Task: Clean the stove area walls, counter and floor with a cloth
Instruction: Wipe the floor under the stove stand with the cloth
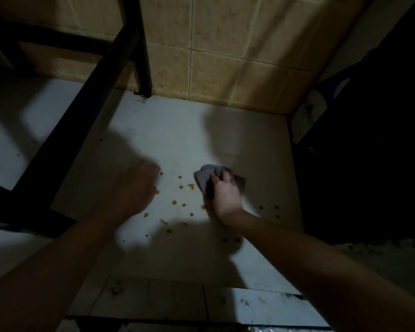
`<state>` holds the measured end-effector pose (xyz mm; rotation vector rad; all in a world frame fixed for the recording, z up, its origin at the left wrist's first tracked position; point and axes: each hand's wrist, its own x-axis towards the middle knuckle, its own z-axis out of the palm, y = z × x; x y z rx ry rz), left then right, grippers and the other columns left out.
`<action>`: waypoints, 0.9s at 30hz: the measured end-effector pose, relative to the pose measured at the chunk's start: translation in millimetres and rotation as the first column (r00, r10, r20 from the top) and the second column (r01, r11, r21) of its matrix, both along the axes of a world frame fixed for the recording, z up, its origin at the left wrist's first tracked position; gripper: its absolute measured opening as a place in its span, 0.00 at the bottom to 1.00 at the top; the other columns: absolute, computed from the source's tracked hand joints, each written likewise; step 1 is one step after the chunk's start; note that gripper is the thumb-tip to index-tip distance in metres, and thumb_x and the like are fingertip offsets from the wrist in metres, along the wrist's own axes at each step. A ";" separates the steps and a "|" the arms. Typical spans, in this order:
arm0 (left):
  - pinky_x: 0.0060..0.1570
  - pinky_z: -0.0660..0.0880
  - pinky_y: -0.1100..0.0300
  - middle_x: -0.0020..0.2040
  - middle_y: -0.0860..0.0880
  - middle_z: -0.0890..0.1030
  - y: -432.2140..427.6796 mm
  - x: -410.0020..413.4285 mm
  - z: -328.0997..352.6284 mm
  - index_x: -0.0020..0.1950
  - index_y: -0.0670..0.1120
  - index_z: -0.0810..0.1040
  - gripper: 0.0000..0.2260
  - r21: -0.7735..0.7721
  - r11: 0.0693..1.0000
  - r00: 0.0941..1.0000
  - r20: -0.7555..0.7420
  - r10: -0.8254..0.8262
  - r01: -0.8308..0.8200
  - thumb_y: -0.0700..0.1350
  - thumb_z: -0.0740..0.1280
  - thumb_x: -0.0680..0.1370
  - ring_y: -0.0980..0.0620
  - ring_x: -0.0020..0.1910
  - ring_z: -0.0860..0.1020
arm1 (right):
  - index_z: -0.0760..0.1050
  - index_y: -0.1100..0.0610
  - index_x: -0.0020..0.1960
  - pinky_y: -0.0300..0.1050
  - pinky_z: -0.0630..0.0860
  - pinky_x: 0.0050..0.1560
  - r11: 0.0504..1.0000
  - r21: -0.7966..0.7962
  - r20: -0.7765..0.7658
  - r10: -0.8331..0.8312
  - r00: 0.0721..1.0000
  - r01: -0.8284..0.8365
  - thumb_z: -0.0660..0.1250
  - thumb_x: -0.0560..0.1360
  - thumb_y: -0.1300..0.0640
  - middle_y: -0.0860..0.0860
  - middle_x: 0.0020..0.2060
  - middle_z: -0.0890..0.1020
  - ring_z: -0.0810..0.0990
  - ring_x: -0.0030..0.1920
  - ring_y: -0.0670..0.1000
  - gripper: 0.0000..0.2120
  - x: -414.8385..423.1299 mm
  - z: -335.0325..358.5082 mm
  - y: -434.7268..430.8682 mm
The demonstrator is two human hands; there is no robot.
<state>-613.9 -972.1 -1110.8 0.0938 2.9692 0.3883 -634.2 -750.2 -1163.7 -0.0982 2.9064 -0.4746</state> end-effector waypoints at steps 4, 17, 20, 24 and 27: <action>0.60 0.70 0.45 0.62 0.40 0.73 4.9 -5.4 -1.6 0.65 0.43 0.72 0.18 0.036 0.999 0.999 0.009 0.034 -0.034 0.42 0.60 0.75 0.38 0.60 0.72 | 0.62 0.57 0.72 0.55 0.68 0.65 0.975 -0.011 0.032 0.222 0.974 -0.222 0.63 0.73 0.64 0.59 0.67 0.64 0.64 0.67 0.64 0.28 4.0 0.8 -19.7; 0.58 0.72 0.44 0.58 0.41 0.75 21.0 -6.9 0.9 0.63 0.43 0.74 0.18 0.088 0.995 0.997 -0.062 -0.035 0.041 0.37 0.65 0.73 0.40 0.57 0.75 | 0.63 0.52 0.73 0.52 0.60 0.72 0.985 0.002 0.057 0.173 0.983 -0.173 0.60 0.75 0.68 0.57 0.74 0.58 0.59 0.72 0.60 0.28 2.4 -0.4 60.5; 0.58 0.72 0.47 0.59 0.42 0.75 15.3 -4.5 -0.1 0.63 0.44 0.74 0.18 0.048 0.999 0.999 -0.035 -0.008 0.009 0.37 0.66 0.73 0.42 0.58 0.74 | 0.59 0.53 0.74 0.56 0.62 0.71 0.996 0.086 0.038 0.006 0.999 -0.010 0.58 0.76 0.68 0.59 0.73 0.58 0.60 0.71 0.62 0.29 0.9 -3.3 57.3; 0.60 0.68 0.49 0.64 0.44 0.72 10.7 -0.2 0.1 0.65 0.46 0.71 0.17 -0.015 0.999 0.999 0.019 0.030 -0.030 0.38 0.61 0.76 0.43 0.63 0.70 | 0.58 0.57 0.74 0.57 0.70 0.63 0.986 0.154 0.003 -0.062 0.998 0.061 0.56 0.76 0.68 0.61 0.69 0.61 0.66 0.66 0.64 0.27 -6.4 0.0 22.6; 0.57 0.68 0.49 0.60 0.42 0.72 5.6 6.5 3.1 0.62 0.43 0.71 0.15 -0.058 0.994 0.995 0.035 0.091 -0.089 0.38 0.61 0.76 0.41 0.60 0.71 | 0.57 0.58 0.74 0.57 0.71 0.60 0.990 0.134 -0.003 -0.038 0.999 0.038 0.54 0.77 0.69 0.62 0.68 0.61 0.66 0.65 0.65 0.26 -15.3 0.3 -9.7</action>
